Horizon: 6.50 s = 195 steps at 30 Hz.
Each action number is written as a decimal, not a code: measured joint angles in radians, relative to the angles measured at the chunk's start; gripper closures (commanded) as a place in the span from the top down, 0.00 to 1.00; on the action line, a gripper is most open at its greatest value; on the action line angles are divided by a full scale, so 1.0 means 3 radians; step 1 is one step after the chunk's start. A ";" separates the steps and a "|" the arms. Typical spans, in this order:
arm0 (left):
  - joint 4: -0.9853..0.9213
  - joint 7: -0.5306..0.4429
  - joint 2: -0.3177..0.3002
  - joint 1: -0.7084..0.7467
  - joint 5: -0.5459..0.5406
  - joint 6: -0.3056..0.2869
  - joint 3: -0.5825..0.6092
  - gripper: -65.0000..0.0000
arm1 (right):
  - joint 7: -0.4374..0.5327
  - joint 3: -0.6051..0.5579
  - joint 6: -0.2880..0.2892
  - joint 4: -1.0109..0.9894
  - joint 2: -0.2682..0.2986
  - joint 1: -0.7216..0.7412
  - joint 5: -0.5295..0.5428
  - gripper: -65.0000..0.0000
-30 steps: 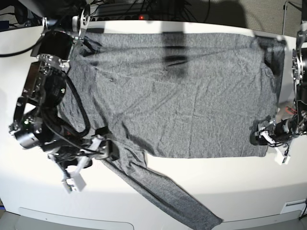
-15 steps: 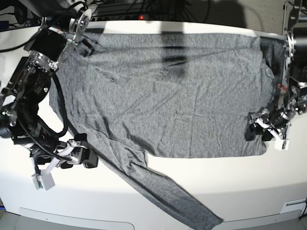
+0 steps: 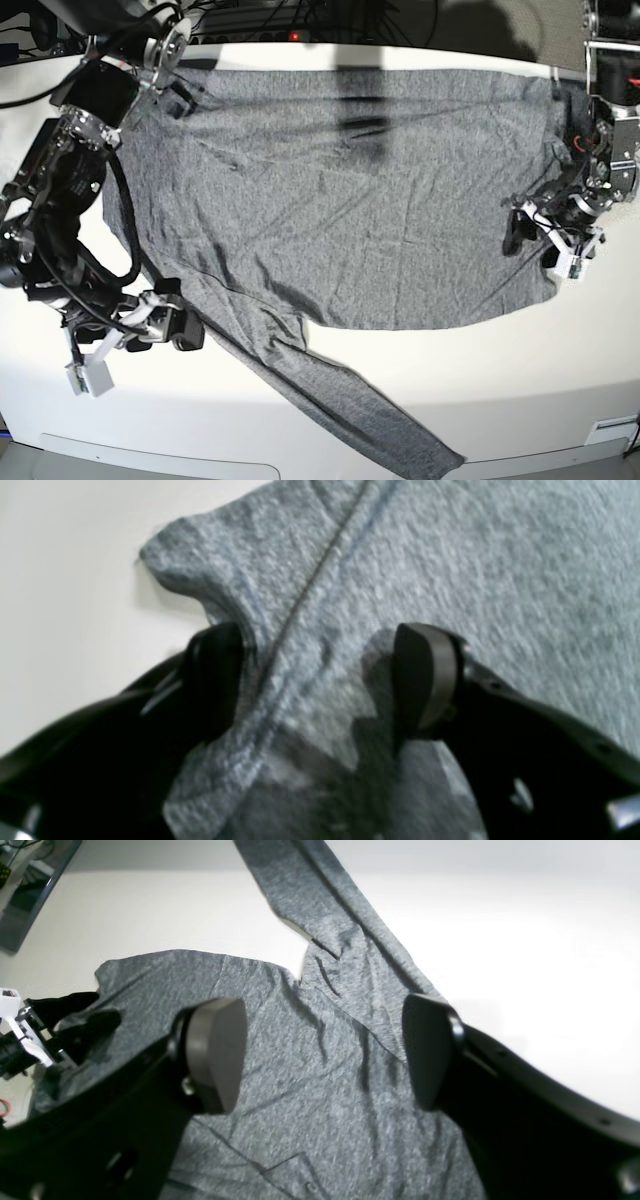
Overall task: Fold the T-shirt properly
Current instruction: 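Lower left gripper to the shirt side edge near the hem, then grasp the shirt side edge near the hem with left gripper, then move right gripper to the shirt edge where the sleeve joins, then lower right gripper and grasp the shirt edge by the sleeve seam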
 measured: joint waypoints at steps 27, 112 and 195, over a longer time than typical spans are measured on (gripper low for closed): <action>0.0657 0.1232 -0.0354 -0.0568 -0.0145 0.0006 0.0084 0.69 | 0.0000 -0.0003 0.0000 0.0000 -0.0003 0.0000 -0.0019 0.73; 0.0003 0.0481 0.0724 -0.0570 -0.0259 0.2291 -0.0587 0.00 | 0.0001 -0.0003 0.0000 0.0000 -0.0009 0.0000 -0.0028 0.73; 0.0003 0.0647 0.0721 -0.0629 0.0011 0.1751 -0.0587 0.00 | 0.2694 -0.1247 -0.0674 -0.3635 0.0299 0.0759 -0.2398 0.24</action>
